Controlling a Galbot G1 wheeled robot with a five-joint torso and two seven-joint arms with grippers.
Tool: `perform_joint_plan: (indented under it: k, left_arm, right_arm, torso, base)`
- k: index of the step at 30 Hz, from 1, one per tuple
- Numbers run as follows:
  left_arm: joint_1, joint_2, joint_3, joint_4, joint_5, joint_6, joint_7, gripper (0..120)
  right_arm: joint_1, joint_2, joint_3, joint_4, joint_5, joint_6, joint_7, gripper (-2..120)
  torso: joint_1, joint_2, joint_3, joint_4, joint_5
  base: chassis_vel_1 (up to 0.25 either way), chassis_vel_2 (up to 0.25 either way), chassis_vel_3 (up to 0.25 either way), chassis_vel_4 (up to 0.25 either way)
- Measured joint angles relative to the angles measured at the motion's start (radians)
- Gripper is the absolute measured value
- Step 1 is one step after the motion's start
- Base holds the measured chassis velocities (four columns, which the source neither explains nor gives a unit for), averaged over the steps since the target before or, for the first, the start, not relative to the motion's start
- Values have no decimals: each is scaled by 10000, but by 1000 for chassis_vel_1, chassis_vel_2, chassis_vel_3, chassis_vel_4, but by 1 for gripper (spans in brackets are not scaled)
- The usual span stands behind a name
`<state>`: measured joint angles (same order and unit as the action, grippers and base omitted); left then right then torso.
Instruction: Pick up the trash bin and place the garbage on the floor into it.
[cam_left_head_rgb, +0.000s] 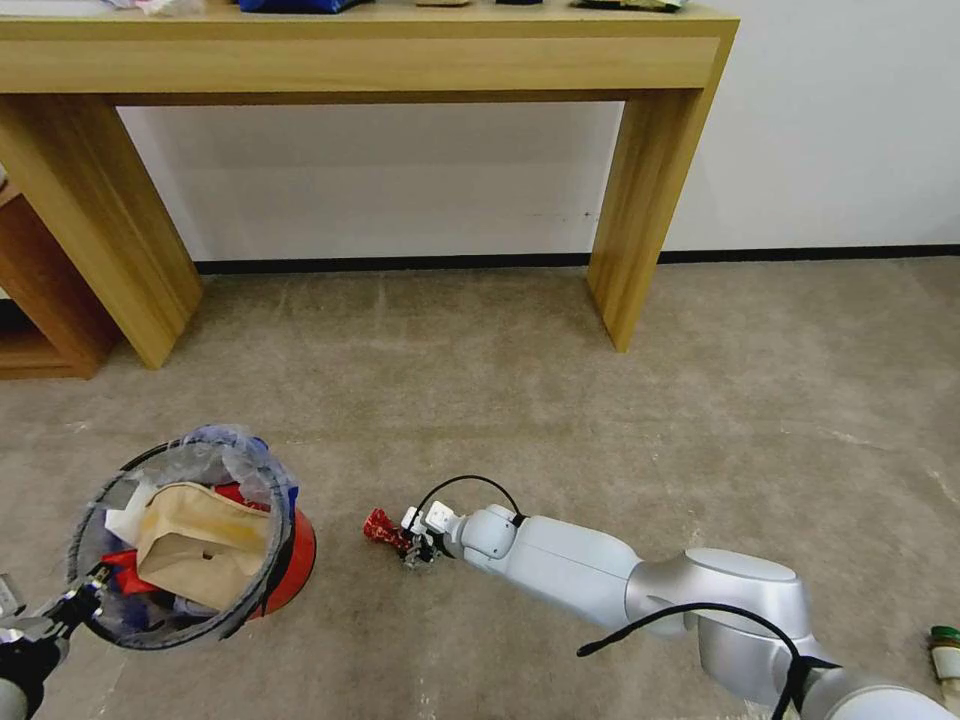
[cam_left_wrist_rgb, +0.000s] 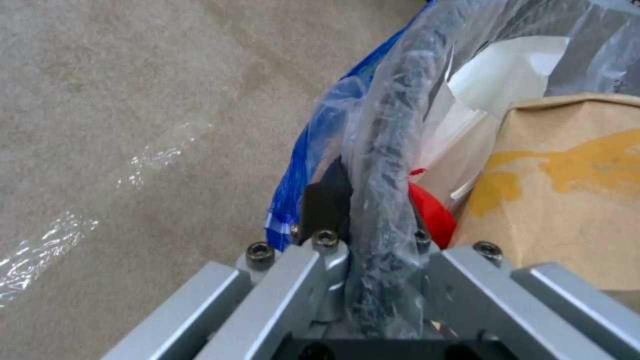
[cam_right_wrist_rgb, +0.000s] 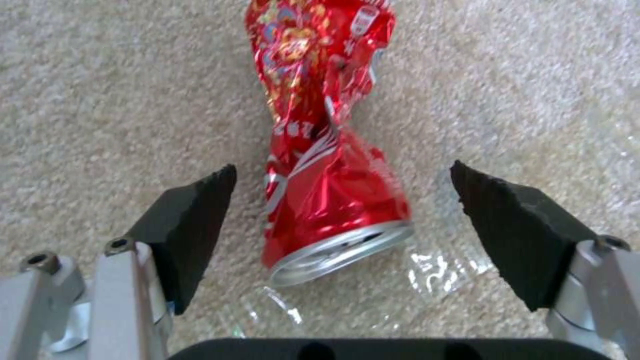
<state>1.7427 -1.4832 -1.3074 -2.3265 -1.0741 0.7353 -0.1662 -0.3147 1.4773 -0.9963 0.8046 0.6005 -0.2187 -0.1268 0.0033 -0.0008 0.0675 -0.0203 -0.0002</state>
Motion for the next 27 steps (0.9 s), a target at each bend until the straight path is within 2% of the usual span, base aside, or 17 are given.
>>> perform_joint_plan:
  k: [5,7,8,24,27]
  left_arm:
    - [-13,0,0,0,3,0,1,1]
    - [-17,-5,2,-3,2,0,1,1]
    - [-13,-14,4,-10,3,0,1,1]
    - [-35,-2,23,-46,-34,1,-4,1]
    - [-57,-1,49,-15,-31,1,-4,1]
  right_arm:
    - [-30,38,29,-57,-17,52,-70,85]
    - [-125,64,29,-92,-54,78,-110,82]
    - [-169,69,29,-96,-87,80,-137,76]
    - [-297,204,44,-407,-236,174,-274,65]
    - [-299,215,79,-461,-262,214,-287,58]
  torso:
    - [0,0,0,0,0]
    - [0,0,0,0,0]
    - [0,0,0,0,0]
    - [0,0,0,0,0]
    - [0,0,0,0,0]
  base:
    - [0,0,0,0]
    - [0,0,0,0]
    - [0,0,0,0]
    - [0,0,0,0]
    - [0,0,0,0]
